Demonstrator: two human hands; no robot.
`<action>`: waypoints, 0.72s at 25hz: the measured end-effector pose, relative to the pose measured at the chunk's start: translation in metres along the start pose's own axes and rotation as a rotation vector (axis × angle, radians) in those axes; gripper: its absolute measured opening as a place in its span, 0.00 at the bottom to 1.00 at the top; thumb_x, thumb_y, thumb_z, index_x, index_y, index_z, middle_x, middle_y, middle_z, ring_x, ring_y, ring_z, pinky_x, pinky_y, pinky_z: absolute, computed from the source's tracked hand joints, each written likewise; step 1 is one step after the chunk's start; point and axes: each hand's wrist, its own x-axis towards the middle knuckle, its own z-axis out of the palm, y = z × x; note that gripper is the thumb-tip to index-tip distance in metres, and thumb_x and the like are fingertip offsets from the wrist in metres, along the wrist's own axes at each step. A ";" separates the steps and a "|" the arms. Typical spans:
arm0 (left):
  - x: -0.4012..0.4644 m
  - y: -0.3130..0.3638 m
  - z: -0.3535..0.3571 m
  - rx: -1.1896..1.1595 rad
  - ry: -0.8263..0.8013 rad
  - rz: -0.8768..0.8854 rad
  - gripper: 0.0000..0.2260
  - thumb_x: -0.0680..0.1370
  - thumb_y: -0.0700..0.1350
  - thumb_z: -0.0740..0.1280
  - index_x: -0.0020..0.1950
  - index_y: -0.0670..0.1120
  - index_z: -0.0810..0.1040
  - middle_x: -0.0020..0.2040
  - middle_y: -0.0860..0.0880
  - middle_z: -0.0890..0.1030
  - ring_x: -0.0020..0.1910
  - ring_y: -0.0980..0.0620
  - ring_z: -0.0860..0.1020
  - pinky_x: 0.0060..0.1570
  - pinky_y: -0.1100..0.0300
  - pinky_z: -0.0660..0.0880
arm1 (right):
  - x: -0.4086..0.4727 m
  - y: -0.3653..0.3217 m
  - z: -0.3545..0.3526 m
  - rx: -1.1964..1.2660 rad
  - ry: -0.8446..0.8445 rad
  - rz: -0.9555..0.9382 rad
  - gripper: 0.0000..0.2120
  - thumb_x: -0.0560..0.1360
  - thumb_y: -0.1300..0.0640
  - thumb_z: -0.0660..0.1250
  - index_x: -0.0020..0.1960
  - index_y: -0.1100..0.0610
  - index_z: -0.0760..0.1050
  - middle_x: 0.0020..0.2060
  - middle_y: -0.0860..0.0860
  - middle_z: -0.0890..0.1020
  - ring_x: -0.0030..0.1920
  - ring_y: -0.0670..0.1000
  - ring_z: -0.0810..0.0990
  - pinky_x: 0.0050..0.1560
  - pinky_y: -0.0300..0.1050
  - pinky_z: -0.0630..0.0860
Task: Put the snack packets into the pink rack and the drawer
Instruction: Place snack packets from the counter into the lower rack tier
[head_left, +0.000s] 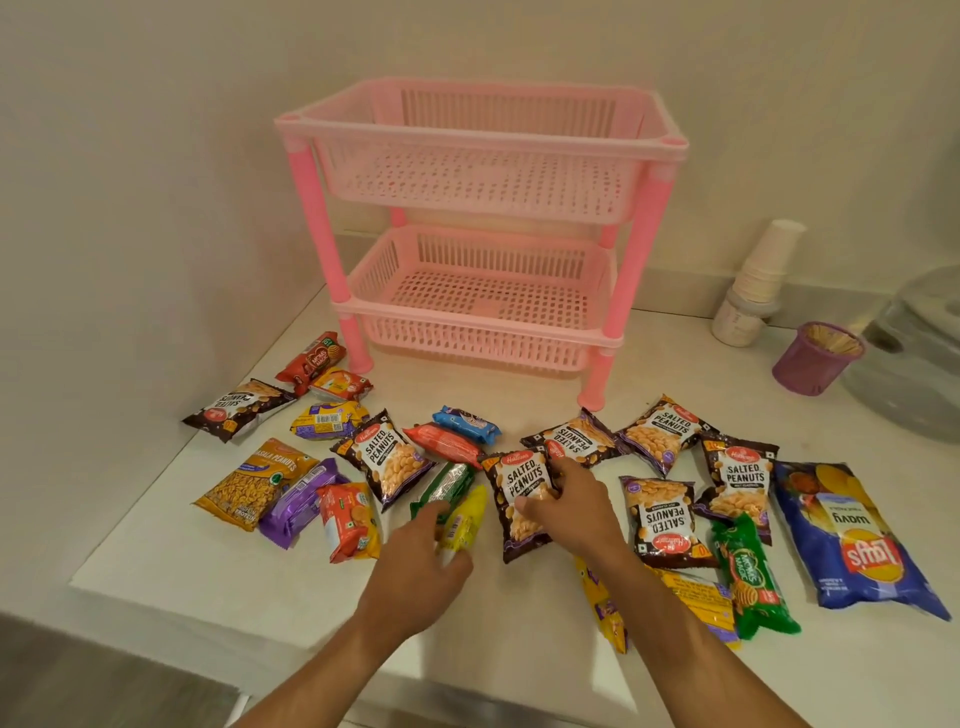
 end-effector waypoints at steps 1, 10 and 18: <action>0.003 0.003 -0.004 -0.076 0.012 -0.018 0.25 0.74 0.52 0.68 0.69 0.52 0.67 0.53 0.54 0.76 0.44 0.56 0.79 0.37 0.60 0.77 | 0.000 -0.002 -0.005 0.064 -0.002 -0.015 0.20 0.68 0.53 0.77 0.57 0.49 0.76 0.50 0.47 0.84 0.53 0.50 0.82 0.55 0.51 0.79; 0.068 0.009 -0.041 -0.801 0.058 -0.230 0.11 0.76 0.46 0.69 0.59 0.53 0.77 0.49 0.49 0.84 0.44 0.50 0.83 0.35 0.61 0.77 | 0.028 -0.030 -0.017 0.341 0.085 -0.093 0.23 0.70 0.58 0.77 0.62 0.53 0.75 0.48 0.47 0.84 0.46 0.46 0.84 0.46 0.46 0.82; 0.174 0.012 -0.096 -1.034 -0.041 -0.156 0.11 0.76 0.42 0.66 0.58 0.44 0.80 0.46 0.43 0.85 0.41 0.47 0.83 0.40 0.51 0.79 | 0.093 -0.088 -0.016 0.355 0.171 -0.197 0.22 0.69 0.53 0.77 0.60 0.49 0.75 0.41 0.42 0.85 0.40 0.41 0.84 0.41 0.41 0.81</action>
